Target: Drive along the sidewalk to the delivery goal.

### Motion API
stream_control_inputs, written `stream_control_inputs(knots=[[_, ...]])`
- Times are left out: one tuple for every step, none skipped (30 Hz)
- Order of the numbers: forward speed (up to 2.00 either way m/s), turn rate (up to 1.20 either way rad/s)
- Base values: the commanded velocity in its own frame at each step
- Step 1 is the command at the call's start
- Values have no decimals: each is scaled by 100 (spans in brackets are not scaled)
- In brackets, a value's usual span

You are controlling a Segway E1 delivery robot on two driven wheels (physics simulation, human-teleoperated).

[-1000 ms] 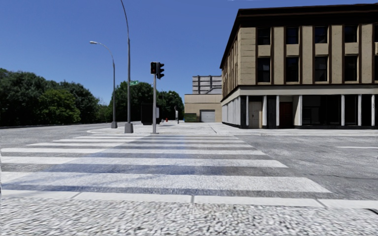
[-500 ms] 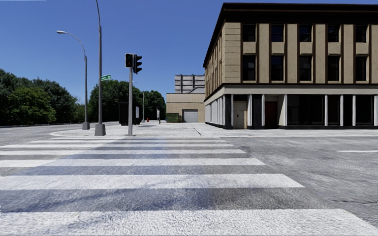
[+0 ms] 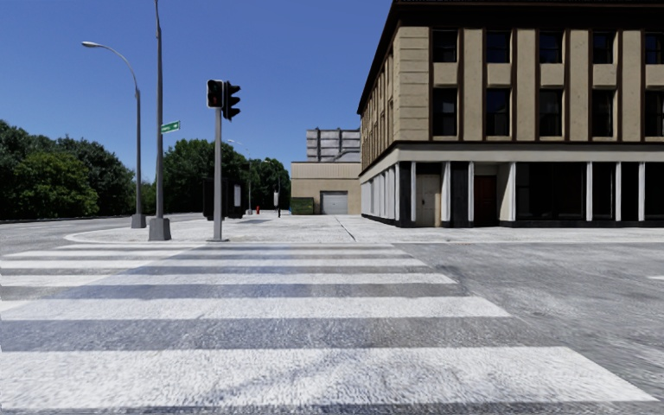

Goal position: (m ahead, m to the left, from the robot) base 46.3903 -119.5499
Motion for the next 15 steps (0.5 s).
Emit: stream_control_inputs(knots=[[103,0],[103,0],[105,0],[105,0],[105,0],[105,0],[105,0],[106,0],[110,0],[115,0],[117,0],[118,0],[118,0],[118,0],[119,0]])
